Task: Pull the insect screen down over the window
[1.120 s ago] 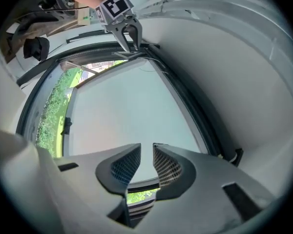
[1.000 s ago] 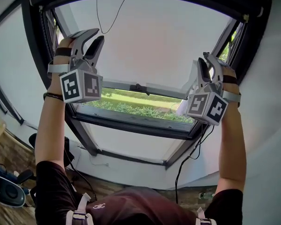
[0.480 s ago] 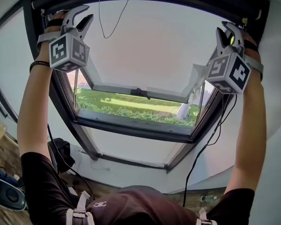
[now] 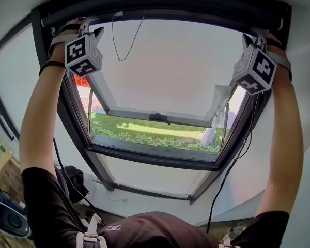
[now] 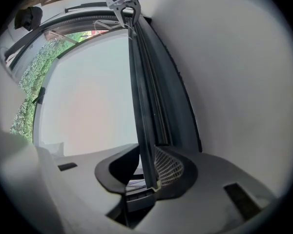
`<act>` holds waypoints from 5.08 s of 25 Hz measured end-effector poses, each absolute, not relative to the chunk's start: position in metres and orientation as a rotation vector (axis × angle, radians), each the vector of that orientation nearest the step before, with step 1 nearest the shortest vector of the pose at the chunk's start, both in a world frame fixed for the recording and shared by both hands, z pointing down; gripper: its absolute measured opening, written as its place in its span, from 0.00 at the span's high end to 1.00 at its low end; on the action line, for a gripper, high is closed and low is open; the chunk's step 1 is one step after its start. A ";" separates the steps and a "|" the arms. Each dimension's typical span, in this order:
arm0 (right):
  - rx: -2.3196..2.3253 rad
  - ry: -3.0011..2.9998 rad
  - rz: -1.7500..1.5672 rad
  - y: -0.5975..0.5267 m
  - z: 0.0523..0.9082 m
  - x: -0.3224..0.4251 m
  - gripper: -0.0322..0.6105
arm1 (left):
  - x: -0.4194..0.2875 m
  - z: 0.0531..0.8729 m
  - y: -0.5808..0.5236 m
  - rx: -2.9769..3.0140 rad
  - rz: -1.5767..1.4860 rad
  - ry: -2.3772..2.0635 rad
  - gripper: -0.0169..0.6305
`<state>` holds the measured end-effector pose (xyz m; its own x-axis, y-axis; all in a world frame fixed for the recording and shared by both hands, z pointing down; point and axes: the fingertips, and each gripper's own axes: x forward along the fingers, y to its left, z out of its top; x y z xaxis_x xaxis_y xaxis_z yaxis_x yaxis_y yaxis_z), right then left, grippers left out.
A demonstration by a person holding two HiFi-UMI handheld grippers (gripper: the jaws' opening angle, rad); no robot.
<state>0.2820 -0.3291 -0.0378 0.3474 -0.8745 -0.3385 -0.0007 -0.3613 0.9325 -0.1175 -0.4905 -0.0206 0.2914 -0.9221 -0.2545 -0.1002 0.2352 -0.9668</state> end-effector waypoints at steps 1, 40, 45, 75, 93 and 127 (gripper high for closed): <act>1.664 -0.792 -1.151 -0.331 -0.039 0.285 0.79 | -0.117 -0.021 -0.492 -1.192 -0.782 1.130 0.79; 1.550 -0.854 -0.991 -0.348 -0.010 0.283 0.74 | -0.119 0.009 -0.509 -1.305 -0.891 1.084 0.75; 1.505 -0.870 -0.928 -0.348 0.004 0.283 0.76 | -0.120 0.023 -0.508 -1.342 -0.949 1.056 0.75; 1.301 -1.001 -0.677 -0.346 0.152 0.283 0.83 | -0.118 0.175 -0.502 -1.529 -1.132 0.872 0.79; 1.232 -1.045 -0.565 -0.347 0.222 0.285 0.85 | -0.117 0.249 -0.500 -1.623 -1.178 0.795 0.79; 1.030 -1.128 -0.364 -0.336 0.397 0.283 0.85 | -0.117 0.423 -0.489 -1.762 -1.410 0.640 0.80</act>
<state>0.2835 -0.3360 0.3966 0.4307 -0.7028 0.5663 -0.2394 0.5160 0.8224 -0.1169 -0.4887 0.4229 0.2592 -0.7779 0.5725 0.0813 -0.5730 -0.8155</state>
